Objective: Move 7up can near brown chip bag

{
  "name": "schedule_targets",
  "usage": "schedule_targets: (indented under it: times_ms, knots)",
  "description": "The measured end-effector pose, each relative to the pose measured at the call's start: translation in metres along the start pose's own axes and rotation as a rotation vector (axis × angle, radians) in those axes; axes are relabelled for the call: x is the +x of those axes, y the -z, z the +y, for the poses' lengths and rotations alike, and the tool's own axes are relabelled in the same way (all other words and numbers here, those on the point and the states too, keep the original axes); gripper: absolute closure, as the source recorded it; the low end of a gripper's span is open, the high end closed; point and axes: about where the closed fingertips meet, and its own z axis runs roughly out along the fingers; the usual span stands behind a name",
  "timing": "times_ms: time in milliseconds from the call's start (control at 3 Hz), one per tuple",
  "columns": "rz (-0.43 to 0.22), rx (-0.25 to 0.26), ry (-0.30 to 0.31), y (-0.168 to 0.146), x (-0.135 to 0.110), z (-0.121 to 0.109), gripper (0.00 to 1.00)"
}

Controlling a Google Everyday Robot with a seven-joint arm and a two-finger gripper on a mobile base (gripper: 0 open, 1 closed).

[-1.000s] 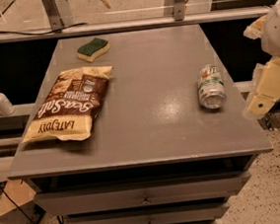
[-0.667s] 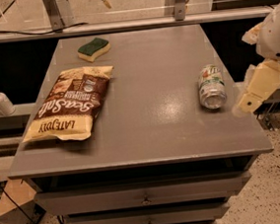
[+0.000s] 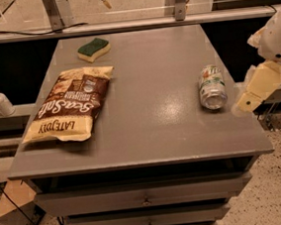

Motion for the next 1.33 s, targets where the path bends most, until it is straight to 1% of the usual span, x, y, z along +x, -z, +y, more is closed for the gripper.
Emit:
schedule_targets:
  times_ms: [333, 667, 1000, 1333]
  knots:
    - [-0.052, -0.001, -0.072, -0.014, 0.000, -0.015, 0.00]
    - [-0.075, -0.007, -0.128, -0.038, -0.005, -0.029, 0.00]
    - [-0.105, -0.029, -0.196, -0.063, -0.007, -0.038, 0.00]
    - [-0.146, -0.069, -0.277, -0.090, -0.005, -0.043, 0.00]
